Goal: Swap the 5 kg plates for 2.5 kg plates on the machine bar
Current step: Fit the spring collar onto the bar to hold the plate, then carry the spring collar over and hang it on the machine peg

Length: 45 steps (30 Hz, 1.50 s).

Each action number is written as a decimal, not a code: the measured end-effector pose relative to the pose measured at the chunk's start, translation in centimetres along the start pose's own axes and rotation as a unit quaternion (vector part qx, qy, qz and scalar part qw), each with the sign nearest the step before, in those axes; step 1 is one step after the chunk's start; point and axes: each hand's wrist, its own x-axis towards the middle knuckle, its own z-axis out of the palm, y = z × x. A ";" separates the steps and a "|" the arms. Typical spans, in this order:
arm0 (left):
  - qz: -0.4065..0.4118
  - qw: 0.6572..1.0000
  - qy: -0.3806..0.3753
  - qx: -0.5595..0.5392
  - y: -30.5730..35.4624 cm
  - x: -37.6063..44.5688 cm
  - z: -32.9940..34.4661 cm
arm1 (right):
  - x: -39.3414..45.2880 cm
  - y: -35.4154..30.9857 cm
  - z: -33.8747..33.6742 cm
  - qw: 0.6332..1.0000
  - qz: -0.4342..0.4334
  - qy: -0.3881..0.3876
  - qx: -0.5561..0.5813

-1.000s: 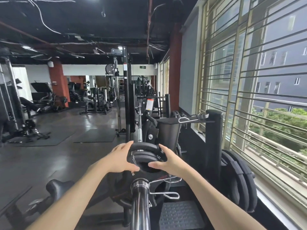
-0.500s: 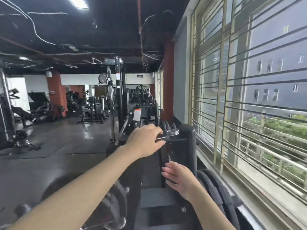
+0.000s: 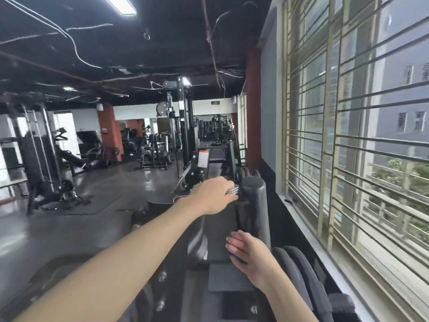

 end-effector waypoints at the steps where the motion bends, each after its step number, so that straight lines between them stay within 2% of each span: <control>1: 0.000 1.000 0.007 0.001 -0.1 -0.3 -0.1 | -0.2 -0.1 0.4 1.000 -0.002 -0.004 0.004; 3: -0.006 0.999 0.047 -0.014 -0.2 -1.2 -0.6 | -0.9 -0.3 1.2 1.000 -0.020 -0.010 0.005; 6: -0.027 0.981 0.162 -0.101 -1.0 -3.4 -2.4 | -2.4 -1.1 3.2 0.995 -0.100 -0.003 -0.029; 8: -0.044 0.953 0.216 -0.209 -1.6 -5.9 -4.4 | -3.8 -1.9 5.2 0.980 -0.180 -0.010 -0.086; 10: -0.062 0.915 0.226 -0.328 -2.4 -8.8 -6.6 | -5.6 -2.5 8.1 0.956 -0.249 -0.047 -0.146; 12: -0.078 0.862 0.221 -0.450 -4.1 -12.0 -8.0 | -7.4 -2.5 11.7 0.923 -0.307 -0.085 -0.217; 14: -0.082 0.808 0.219 -0.541 -6.1 -15.5 -9.0 | -8.9 -1.6 15.8 0.875 -0.356 -0.079 -0.319; 16: -0.093 0.762 0.236 -0.596 -8.2 -19.7 -9.8 | -10.6 0.1 20.3 0.820 -0.362 -0.050 -0.440; 18: -0.110 0.723 0.264 -0.628 -10.8 -24.7 -10.7 | -12.8 2.6 25.0 0.784 -0.345 -0.048 -0.514; 23: -0.161 0.664 0.317 -0.658 -19.6 -40.0 -12.9 | -18.9 10.8 38.2 0.729 -0.343 -0.079 -0.586; 27: -0.240 0.613 0.378 -0.650 -26.7 -52.6 -15.0 | -23.6 18.4 48.9 0.642 -0.425 -0.090 -0.632; 28: -0.258 0.603 0.395 -0.644 -28.4 -55.6 -15.4 | -24.7 20.3 51.5 0.630 -0.439 -0.106 -0.632; 33: -0.330 0.582 0.413 -0.618 -36.6 -68.2 -15.1 | -28.0 29.7 61.8 0.619 -0.436 -0.205 -0.620; 38: -0.402 0.551 0.427 -0.593 -45.3 -74.7 -12.5 | -26.9 36.1 69.3 0.604 -0.429 -0.258 -0.620; 41: -0.422 0.564 0.425 -0.569 -51.8 -76.3 -10.9 | -23.7 39.4 74.6 0.581 -0.420 -0.296 -0.631; 45: -0.458 0.577 0.416 -0.534 -61.7 -77.0 -9.1 | -18.3 43.4 82.1 0.570 -0.386 -0.349 -0.636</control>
